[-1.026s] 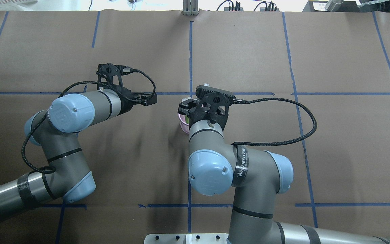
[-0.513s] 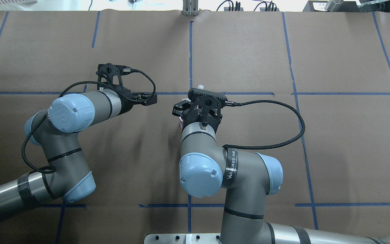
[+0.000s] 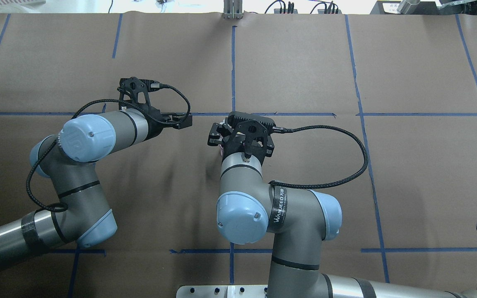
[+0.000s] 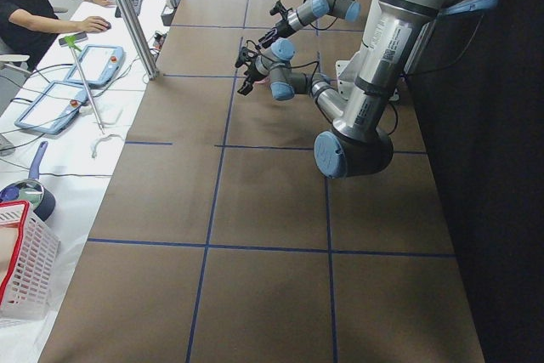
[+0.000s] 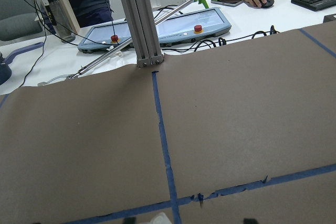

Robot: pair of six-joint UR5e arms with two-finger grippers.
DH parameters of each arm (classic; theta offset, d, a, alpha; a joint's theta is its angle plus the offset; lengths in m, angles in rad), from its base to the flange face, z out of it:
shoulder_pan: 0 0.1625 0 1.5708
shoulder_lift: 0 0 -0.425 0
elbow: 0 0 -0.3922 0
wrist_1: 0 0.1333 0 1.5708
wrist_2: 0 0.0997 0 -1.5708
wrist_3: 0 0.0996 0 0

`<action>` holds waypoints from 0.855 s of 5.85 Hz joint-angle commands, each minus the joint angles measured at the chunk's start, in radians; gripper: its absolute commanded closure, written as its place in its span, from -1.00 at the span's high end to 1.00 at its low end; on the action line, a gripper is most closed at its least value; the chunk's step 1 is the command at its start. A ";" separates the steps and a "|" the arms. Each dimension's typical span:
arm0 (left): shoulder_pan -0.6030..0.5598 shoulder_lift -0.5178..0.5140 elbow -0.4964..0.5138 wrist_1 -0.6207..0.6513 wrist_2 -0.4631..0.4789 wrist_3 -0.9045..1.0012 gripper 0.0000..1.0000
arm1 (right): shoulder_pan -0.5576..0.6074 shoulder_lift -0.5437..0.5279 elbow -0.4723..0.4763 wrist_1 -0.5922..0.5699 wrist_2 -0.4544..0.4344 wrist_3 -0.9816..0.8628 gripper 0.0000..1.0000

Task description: Collect pens into pen holder

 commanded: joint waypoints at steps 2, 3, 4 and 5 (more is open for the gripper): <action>-0.028 0.064 -0.019 -0.003 -0.021 0.058 1.00 | 0.112 -0.016 0.118 -0.010 0.238 -0.038 1.00; -0.077 0.109 -0.022 -0.003 -0.100 0.113 0.99 | 0.211 -0.070 0.173 -0.009 0.404 -0.151 1.00; -0.149 0.179 -0.020 -0.003 -0.200 0.198 1.00 | 0.343 -0.134 0.213 -0.009 0.612 -0.252 1.00; -0.241 0.237 -0.019 0.003 -0.291 0.335 1.00 | 0.470 -0.186 0.231 -0.009 0.811 -0.349 1.00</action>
